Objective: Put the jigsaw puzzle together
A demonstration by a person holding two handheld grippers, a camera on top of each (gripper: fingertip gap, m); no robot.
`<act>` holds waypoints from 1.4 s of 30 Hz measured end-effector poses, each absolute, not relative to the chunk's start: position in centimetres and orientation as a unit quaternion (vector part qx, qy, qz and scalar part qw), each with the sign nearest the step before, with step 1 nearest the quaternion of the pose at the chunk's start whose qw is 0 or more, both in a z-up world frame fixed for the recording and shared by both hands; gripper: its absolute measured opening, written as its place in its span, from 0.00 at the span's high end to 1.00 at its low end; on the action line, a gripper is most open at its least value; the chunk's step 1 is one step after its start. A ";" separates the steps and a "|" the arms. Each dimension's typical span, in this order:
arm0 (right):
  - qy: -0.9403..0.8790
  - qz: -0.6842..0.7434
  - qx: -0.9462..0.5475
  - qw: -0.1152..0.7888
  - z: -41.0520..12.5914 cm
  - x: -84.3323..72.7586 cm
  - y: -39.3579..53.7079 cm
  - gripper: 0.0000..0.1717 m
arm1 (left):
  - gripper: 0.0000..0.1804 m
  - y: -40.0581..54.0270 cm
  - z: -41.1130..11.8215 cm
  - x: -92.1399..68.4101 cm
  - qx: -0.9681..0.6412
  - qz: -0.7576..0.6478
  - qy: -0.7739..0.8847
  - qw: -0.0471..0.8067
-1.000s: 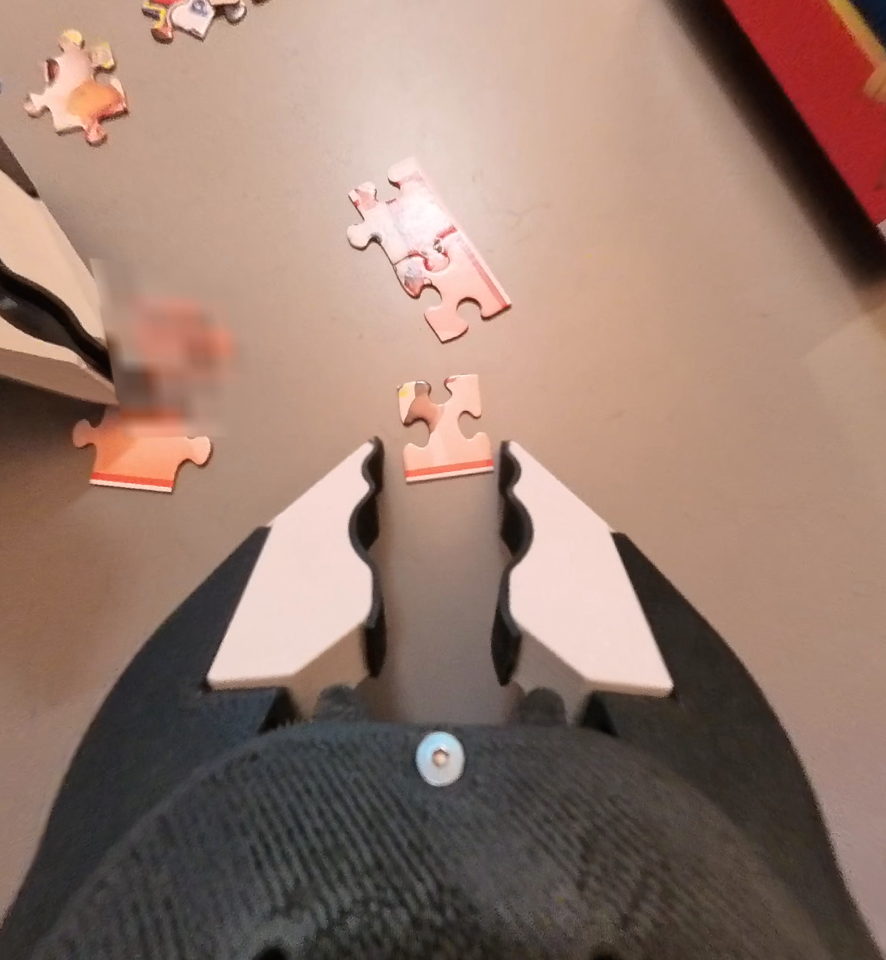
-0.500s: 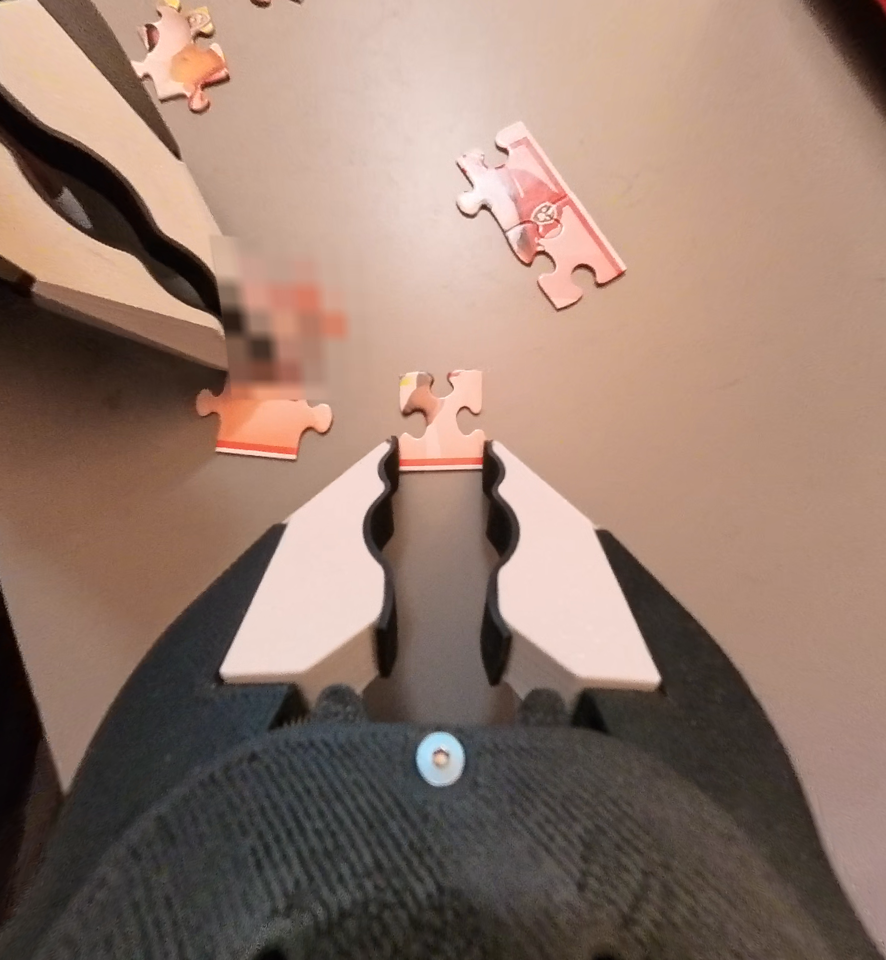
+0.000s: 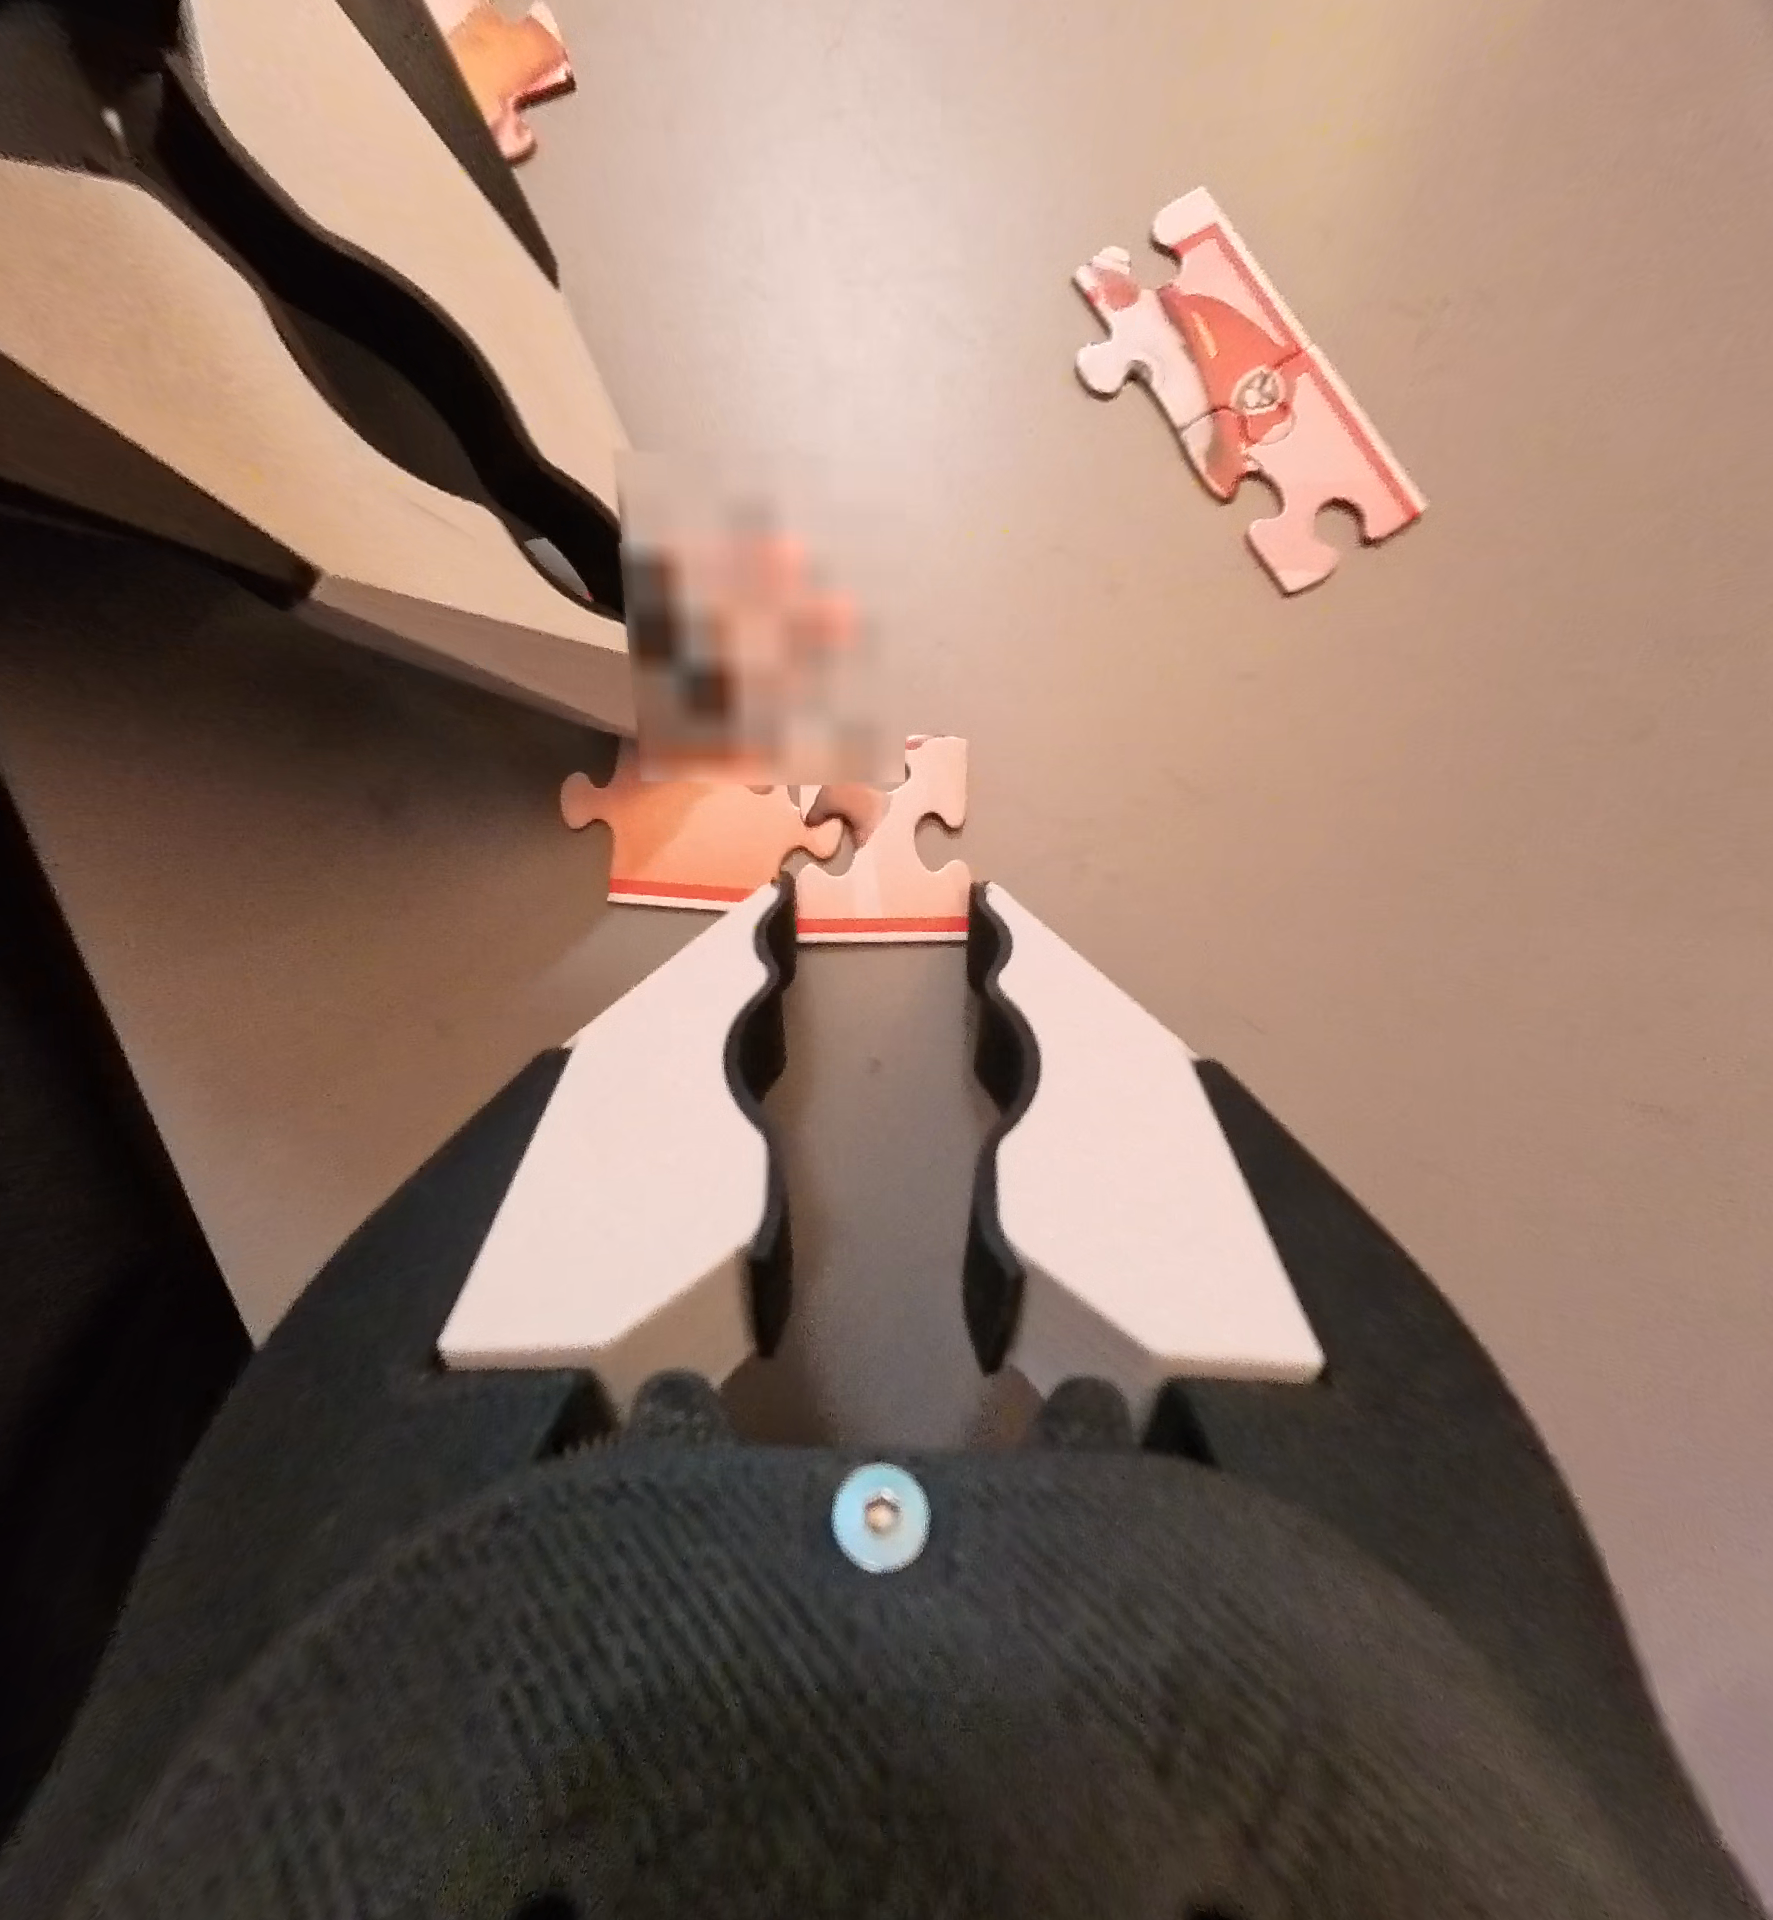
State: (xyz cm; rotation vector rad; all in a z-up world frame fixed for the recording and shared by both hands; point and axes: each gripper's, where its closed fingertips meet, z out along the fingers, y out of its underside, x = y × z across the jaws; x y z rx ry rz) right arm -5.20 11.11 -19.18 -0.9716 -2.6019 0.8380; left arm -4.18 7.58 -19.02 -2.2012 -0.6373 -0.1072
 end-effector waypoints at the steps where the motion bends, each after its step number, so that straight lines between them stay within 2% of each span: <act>1: -0.892 0.279 -0.330 0.130 -19.1 -5.2 11.1 0.82 | 1.00 7.6 -19.0 -4.2 -0.875 -0.042 -0.253 0.411; 9: -0.885 0.290 -0.345 0.116 -18.8 -5.3 11.5 0.78 | 1.00 7.6 -19.0 -4.2 -0.874 -0.043 -0.254 0.411; 14: -0.872 0.328 -0.358 0.060 -18.9 -4.5 10.5 0.78 | 1.00 7.6 -19.0 -4.2 -0.875 -0.043 -0.253 0.411; 21: -0.878 0.313 -0.350 0.094 -18.7 -5.0 11.0 0.79 | 1.00 7.6 -19.0 -4.2 -0.874 -0.046 -0.254 0.412; 30: -0.899 0.317 -0.278 0.119 -18.0 -5.4 9.8 0.94 | 1.00 7.6 -19.0 -4.2 -0.873 -0.049 -0.255 0.412; 33: -0.907 0.304 -0.276 0.088 -18.9 -4.8 9.6 0.94 | 1.00 7.6 -19.0 -4.2 -0.873 -0.049 -0.256 0.412; 42: -0.908 0.305 -0.276 0.079 -18.9 -4.7 9.8 0.93 | 1.00 7.6 -19.0 -4.2 -0.872 -0.053 -0.257 0.412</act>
